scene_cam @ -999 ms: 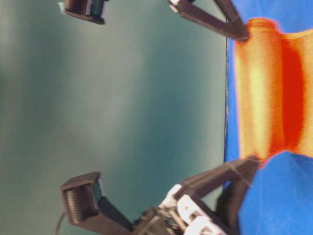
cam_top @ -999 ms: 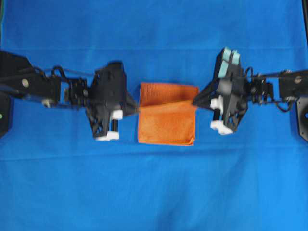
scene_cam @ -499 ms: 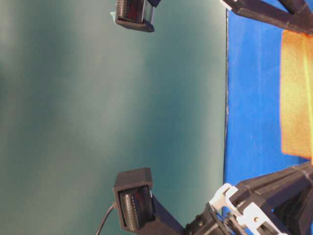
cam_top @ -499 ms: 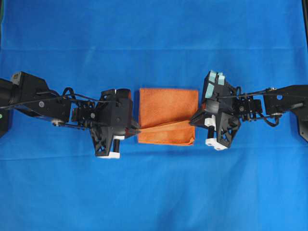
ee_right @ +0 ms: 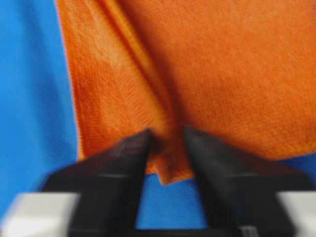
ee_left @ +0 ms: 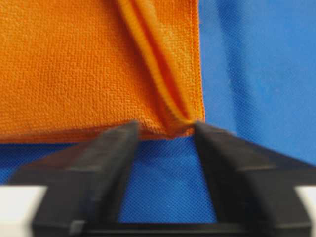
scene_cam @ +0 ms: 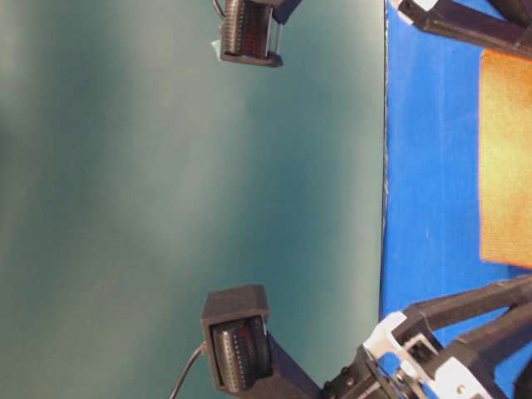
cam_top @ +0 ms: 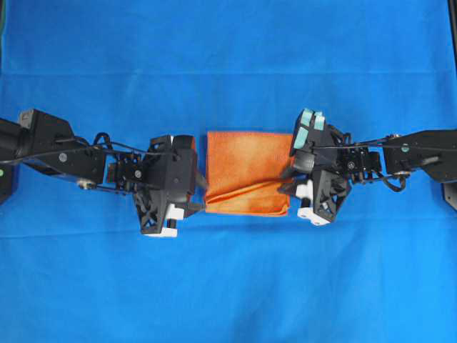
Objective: Fold the orange towel.
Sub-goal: 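Fold the far half of the strip toward the near edge, then release the towel and pull both grippers outward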
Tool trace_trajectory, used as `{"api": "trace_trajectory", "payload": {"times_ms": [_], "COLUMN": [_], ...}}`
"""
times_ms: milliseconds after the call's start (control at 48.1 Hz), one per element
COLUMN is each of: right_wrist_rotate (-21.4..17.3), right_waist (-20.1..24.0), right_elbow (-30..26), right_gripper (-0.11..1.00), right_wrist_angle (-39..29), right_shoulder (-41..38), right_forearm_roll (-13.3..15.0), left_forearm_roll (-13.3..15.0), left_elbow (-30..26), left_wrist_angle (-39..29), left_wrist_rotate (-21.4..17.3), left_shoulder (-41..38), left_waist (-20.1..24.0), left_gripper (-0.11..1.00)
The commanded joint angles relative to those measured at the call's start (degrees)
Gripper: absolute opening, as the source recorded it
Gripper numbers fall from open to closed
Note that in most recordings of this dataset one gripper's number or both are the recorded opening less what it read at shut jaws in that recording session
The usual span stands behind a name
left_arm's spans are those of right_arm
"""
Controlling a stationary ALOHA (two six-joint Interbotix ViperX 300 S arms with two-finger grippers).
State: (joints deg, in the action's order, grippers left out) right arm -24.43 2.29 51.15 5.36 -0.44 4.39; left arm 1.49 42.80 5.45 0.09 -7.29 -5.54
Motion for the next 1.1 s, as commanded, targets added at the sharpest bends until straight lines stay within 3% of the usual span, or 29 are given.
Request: {"api": "trace_trajectory", "payload": {"times_ms": [0,62,125,312,458,916,1082], "right_wrist_rotate": [-0.1,-0.1,-0.1,0.6,0.9,0.9,0.9], "right_waist": [1.1,1.6,1.9,2.4,2.4,0.4,-1.4], "right_elbow": [-1.4,-1.8,-2.2,-2.8,-2.6,6.3,11.8], "right_gripper": [0.57,0.66,0.62,0.61,0.61,0.61,0.61], "right_wrist_angle": [-0.1,-0.5,-1.4,-7.1,-12.0,-15.6,-15.6], "right_shoulder": [1.1,1.9,3.4,11.6,18.9,44.9,53.3], "right_forearm_roll": [-0.2,-0.2,-0.2,0.2,2.2,12.0,13.3], "left_forearm_roll": [0.0,0.0,0.0,0.0,0.0,0.0,0.0], "left_elbow": [-0.5,-0.4,-0.2,0.4,1.8,15.2,21.1], "left_wrist_angle": [-0.4,-1.5,-3.1,-9.6,-14.0,-13.4,-13.4], "left_wrist_rotate": [-0.3,-0.8,-1.1,-1.1,-1.1,-1.3,-1.3], "left_shoulder": [1.5,2.7,4.3,11.4,19.4,48.7,60.3], "left_waist": [-0.2,-0.2,-0.2,-0.2,-0.1,1.3,2.8], "left_gripper": [0.52,0.65,0.72,0.69,0.68,0.68,0.68]}}
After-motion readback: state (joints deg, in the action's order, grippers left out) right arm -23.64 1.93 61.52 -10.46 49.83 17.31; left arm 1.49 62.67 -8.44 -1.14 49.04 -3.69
